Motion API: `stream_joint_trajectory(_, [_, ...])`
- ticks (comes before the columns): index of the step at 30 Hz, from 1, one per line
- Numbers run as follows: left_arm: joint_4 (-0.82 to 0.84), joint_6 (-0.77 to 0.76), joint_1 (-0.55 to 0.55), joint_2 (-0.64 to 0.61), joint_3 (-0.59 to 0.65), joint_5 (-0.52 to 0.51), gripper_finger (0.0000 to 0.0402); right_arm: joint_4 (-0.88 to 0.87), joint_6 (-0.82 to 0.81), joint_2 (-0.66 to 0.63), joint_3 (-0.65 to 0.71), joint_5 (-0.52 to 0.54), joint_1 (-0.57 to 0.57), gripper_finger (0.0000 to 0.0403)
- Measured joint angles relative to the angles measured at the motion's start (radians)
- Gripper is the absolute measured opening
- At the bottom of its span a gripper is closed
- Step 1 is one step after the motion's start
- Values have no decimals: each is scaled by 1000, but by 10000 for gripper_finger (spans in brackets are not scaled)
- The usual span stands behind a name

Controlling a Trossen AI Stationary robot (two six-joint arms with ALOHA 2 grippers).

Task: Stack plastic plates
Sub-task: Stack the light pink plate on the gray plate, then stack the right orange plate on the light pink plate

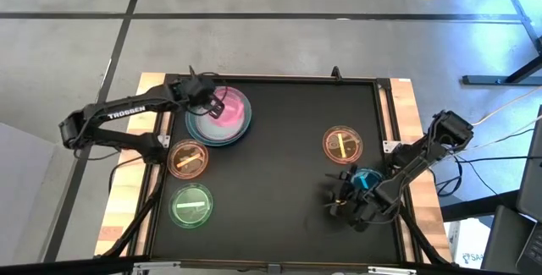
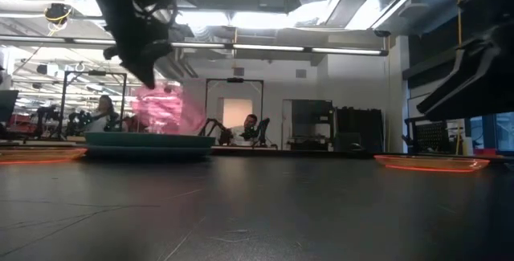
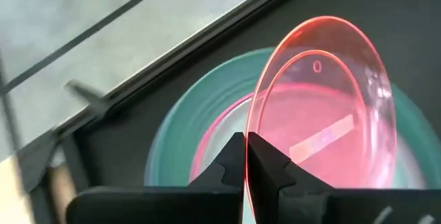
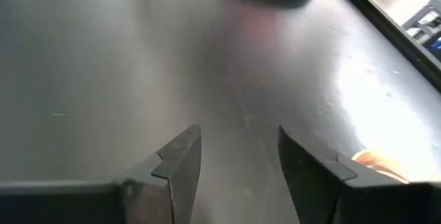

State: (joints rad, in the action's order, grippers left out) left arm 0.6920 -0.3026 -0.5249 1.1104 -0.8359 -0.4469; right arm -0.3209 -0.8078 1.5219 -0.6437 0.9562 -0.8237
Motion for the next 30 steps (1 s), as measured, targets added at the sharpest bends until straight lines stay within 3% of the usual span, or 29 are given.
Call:
stream_joint_trajectory(4, [22, 22, -46, 16, 17, 9, 0, -44, 1, 0, 0, 0, 23, 186])
stream_joint_trajectory(17, [21, 4, -51, 16, 128, 126, 4, -138, 2, 0, 0, -7, 96, 186])
stream_joint_trajectory(26, [37, 25, -49, 12, 118, 122, 85, -161, 28, 0, 0, -52, 140, 186])
stream_joint_trajectory(30, [-3, 57, -9, -26, 93, 117, 100, -172, 30, 0, 0, -50, 140, 186])
